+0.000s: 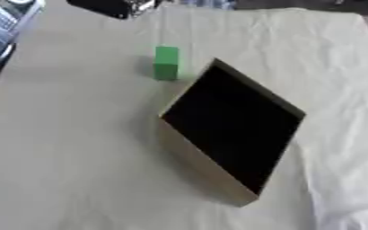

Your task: Pick up objects on the table and place them in the box.

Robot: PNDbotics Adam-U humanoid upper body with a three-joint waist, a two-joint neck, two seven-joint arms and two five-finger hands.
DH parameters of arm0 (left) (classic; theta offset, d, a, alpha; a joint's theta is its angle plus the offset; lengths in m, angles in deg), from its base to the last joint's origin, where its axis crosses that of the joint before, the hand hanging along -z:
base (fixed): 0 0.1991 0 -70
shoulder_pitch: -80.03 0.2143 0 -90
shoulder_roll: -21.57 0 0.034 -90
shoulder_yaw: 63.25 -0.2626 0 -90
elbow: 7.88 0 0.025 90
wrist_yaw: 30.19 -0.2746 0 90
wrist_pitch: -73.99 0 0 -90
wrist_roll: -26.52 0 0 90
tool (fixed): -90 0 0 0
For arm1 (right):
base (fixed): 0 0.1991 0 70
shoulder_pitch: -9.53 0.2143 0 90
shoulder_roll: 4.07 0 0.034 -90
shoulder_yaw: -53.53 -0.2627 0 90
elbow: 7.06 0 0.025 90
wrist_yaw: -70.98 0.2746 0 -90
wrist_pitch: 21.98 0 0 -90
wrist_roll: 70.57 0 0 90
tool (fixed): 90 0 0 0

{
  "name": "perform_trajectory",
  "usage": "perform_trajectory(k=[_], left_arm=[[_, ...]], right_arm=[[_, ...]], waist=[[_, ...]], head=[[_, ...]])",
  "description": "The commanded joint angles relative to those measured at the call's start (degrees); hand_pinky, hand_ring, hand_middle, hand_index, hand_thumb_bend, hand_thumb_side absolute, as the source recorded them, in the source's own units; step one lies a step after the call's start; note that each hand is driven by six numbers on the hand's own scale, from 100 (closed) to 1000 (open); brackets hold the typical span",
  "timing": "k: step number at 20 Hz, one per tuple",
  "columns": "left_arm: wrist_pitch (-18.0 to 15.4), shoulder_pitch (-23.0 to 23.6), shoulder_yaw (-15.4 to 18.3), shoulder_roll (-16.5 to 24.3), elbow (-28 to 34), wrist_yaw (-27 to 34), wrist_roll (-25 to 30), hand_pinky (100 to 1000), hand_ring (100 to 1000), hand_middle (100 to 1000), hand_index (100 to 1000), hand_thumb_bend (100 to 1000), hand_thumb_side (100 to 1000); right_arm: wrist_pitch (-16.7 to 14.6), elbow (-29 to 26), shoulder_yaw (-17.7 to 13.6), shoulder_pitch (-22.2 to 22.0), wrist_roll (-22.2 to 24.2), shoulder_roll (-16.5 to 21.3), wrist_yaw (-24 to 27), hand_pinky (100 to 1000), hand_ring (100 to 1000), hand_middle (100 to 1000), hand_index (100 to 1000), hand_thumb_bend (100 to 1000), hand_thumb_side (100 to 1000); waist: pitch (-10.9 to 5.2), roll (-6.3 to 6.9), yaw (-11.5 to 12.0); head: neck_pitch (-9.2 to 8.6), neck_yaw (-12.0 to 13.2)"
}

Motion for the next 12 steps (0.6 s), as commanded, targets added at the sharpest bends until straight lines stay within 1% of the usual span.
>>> perform_trajectory(k=[1,2,4,6,8,10,12], left_arm=[[-1.97,-1.88,0.74,-1.58,-3.6,-2.77,2.09,746,837,807,893,420,569],[-2.71,-1.94,0.83,-1.97,-4.44,-3.57,2.88,754,843,811,896,448,561],[-4.08,-1.98,1.06,-2.39,-5.66,-5.01,4.66,788,864,828,902,565,584],[-5.31,-2.09,1.36,-2.61,-6.44,-6.43,6.73,813,880,836,905,638,584],[-6.26,-2.26,1.99,-2.92,-6.79,-6.98,8.88,827,892,843,909,660,602],[-6.79,-2.66,2.8,-3.06,-6.84,-6.41,11.13,846,905,851,911,692,594],[-7.04,-3.17,3.33,-3.08,-7.09,-7.32,12.91,856,911,856,909,713,596]], right_arm=[[-0.01,-1.14,-0.02,0.64,0.26,1.09,0.54,700,664,595,829,100,819],[0.01,-1.14,0.02,0.67,0.32,1.02,0.58,700,664,595,829,100,819],[0.1,-1.14,0.05,0.62,0.4,0.9,0.65,699,663,594,829,100,821],[0.21,-1.14,0.08,0.6,0.45,0.84,0.72,699,662,593,829,100,821],[0.27,-1.14,0.17,0.63,0.55,0.79,0.81,698,659,592,829,100,822],[0.36,-1.14,0.23,0.59,0.66,0.75,0.89,698,657,591,829,100,823],[0.4,-1.14,0.29,0.59,0.76,0.74,0.95,698,655,590,829,100,823]], waist=[[-1.19,0.27,-0.26],[-1.14,0.29,-0.32],[-1.07,0.37,-0.38],[-1.04,0.45,-0.41],[-1.0,0.47,-0.47],[-0.99,0.51,-0.5],[-0.97,0.6,-0.57]], head=[[-0.4,0.37],[-0.37,0.39],[-0.28,0.36],[-0.26,0.35],[-0.31,0.35],[-0.3,0.35],[-0.43,0.47]])
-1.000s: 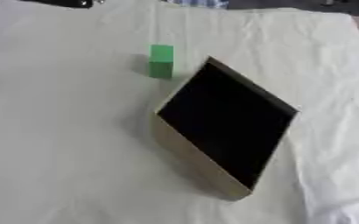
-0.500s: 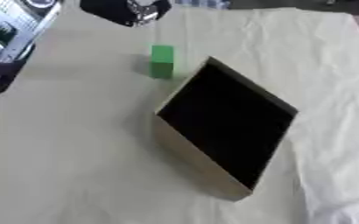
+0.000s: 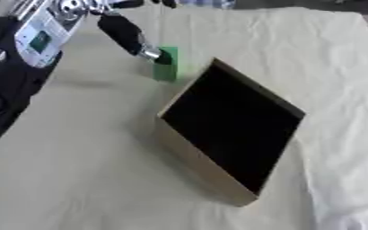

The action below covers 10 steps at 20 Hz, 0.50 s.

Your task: Pick up objects on the table and place them in the box.

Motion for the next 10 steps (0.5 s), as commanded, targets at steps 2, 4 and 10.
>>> perform_trajectory(k=[2,4,10], left_arm=[[-0.76,-2.12,1.81,0.08,-0.31,-1.78,3.52,858,913,864,914,719,599],[-0.85,-2.3,2.15,-0.17,-0.87,-2.72,4.75,864,916,869,915,715,593],[-0.21,-2.46,3.15,-1.3,-3.29,-5.03,5.41,875,931,892,927,635,540]], right_arm=[[0.08,-1.14,0.03,0.6,0.31,0.76,0.46,698,652,589,829,100,823],[0.1,-1.14,0.08,0.63,0.39,0.72,0.54,698,650,588,829,100,823],[0.17,-1.14,0.19,0.69,0.63,0.48,0.76,697,648,585,828,100,826]], waist=[[-1.04,0.37,-0.34],[-1.02,0.41,-0.54],[-0.85,0.37,-1.06]], head=[[-0.48,0.24],[-0.62,0.36],[-1.22,0.81]])
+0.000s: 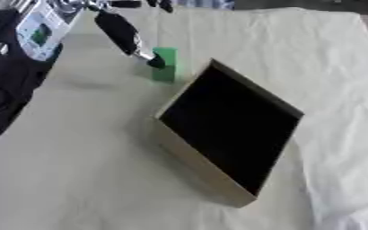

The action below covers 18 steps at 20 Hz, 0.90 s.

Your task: Pick up objects on the table and place them in the box.

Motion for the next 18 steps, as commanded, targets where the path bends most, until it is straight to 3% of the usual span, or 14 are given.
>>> perform_trajectory(k=[1,18], left_arm=[[0.62,-1.42,1.11,-0.13,-1.1,-1.11,0.62,875,931,892,926,633,539],[5.24,-0.85,2.58,-2.43,-7.21,-4.45,2.32,883,942,891,927,624,588]], right_arm=[[0.06,-1.14,-0.13,0.55,0.16,0.45,0.4,697,648,585,828,100,827],[0.62,-1.14,0.03,0.6,0.25,-0.55,0.77,694,640,574,827,100,838]], waist=[[-0.95,0.17,-0.33],[1.09,0.22,-1.2]], head=[[-0.79,0.45],[-1.88,1.63]])
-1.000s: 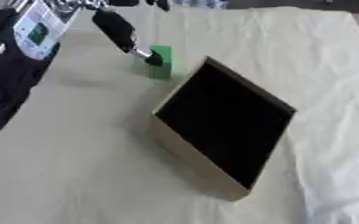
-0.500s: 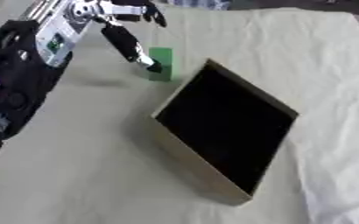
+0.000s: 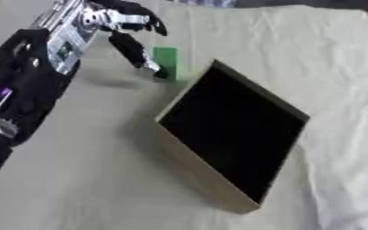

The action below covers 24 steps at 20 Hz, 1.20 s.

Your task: Pick up objects on the table and place them in the box.

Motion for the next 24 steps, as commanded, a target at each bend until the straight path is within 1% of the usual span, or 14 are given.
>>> perform_trajectory(k=[1,7,11,15,16,19,21,24], left_arm=[[0.65,-0.88,0.87,0.23,-0.01,-0.61,-0.07,882,942,890,927,619,589],[0.98,-0.41,1.78,-0.15,-2.29,-2.39,-0.89,877,940,886,923,590,584],[0.47,-0.21,2.14,-0.51,-3.02,-1.97,-1.07,857,928,869,907,543,572],[0.43,-0.08,2.1,-0.72,-3.28,-1.46,-1.3,824,907,845,884,465,557],[0.45,-0.05,2.13,-0.75,-3.28,-1.26,-1.44,811,897,830,868,427,550],[1.01,0.0,2.27,-0.87,-3.18,-0.31,-2.36,773,866,795,828,323,504],[1.46,0.0,2.25,-0.9,-2.9,0.61,-2.9,747,843,778,809,287,485],[2.04,-0.04,2.02,-0.76,-2.51,1.53,-3.27,715,813,753,781,225,428]], right_arm=[[0.26,-1.14,-0.03,0.34,-0.09,0.38,0.18,694,640,574,827,100,838],[0.19,-1.14,-0.06,0.54,-0.2,0.12,0.26,693,639,572,827,100,839],[0.41,-1.14,-0.08,0.52,-0.29,-0.13,0.32,693,638,570,828,100,841],[0.59,-1.14,-0.09,0.47,-0.42,-0.31,0.38,693,638,570,828,100,842],[0.62,-1.14,-0.1,0.45,-0.45,-0.33,0.39,693,638,570,828,100,843],[0.86,-1.14,-0.11,0.38,-0.55,-0.46,0.46,692,637,569,827,100,845],[1.03,-1.14,-0.09,0.29,-0.58,-0.54,0.45,692,637,568,827,100,845],[1.21,-1.14,-0.14,0.21,-0.66,-0.61,0.43,692,637,568,827,100,846]], waist=[[-0.91,0.1,-0.24],[-0.26,0.01,-0.72],[0.07,-0.11,-0.82],[0.23,-0.18,-0.88],[0.25,-0.19,-0.89],[0.28,-0.22,-0.93],[0.27,-0.24,-0.93],[0.19,-0.26,-0.94]], head=[[-0.97,0.34],[-1.65,0.72],[-1.67,0.91],[-1.68,1.01],[-1.69,1.04],[-1.72,1.26],[-1.59,1.26],[-1.47,1.27]])
